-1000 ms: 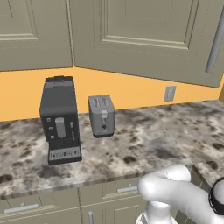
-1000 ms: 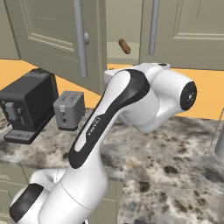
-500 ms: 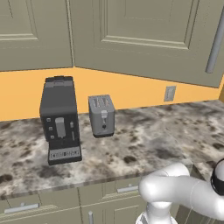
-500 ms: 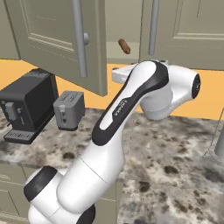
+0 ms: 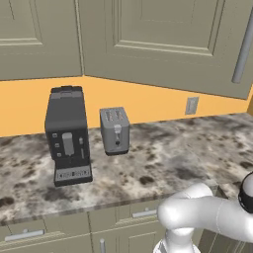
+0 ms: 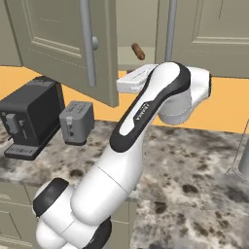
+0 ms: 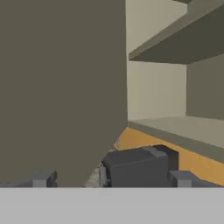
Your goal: Open the cabinet, retrieve the rolling pin, and place it next to the meat on the cutting board to prepare for tenderizing.
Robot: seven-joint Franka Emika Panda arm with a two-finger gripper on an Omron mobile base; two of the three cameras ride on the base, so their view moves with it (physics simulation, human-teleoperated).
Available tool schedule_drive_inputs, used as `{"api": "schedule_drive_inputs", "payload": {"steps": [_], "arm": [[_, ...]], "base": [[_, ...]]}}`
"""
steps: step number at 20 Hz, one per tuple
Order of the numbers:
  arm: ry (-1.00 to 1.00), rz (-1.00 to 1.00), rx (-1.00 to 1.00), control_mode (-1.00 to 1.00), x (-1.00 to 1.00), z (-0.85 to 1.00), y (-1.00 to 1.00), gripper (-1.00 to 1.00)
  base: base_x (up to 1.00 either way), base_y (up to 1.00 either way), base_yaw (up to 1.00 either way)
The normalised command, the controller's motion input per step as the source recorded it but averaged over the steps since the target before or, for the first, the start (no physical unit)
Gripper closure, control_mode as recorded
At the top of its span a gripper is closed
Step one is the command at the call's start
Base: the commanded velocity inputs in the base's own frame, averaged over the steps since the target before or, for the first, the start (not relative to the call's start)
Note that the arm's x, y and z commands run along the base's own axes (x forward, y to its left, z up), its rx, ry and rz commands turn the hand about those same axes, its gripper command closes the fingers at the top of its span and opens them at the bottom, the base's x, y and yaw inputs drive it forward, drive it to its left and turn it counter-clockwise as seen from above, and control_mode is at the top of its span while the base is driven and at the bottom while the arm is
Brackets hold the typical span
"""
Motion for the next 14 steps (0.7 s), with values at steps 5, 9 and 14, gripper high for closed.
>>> {"api": "schedule_drive_inputs", "payload": {"steps": [5,9,14], "arm": [[-0.05,0.21,0.00,-1.00,-0.45,0.00,0.94,-1.00],[-0.08,0.15,0.00,-1.00,-0.68,0.00,1.00,-1.00],[-0.07,0.05,0.00,-1.00,-0.72,0.00,1.00,-1.00]], "base": [[0.00,0.00,0.00],[0.00,0.00,0.00],[0.00,0.00,0.00]]}}
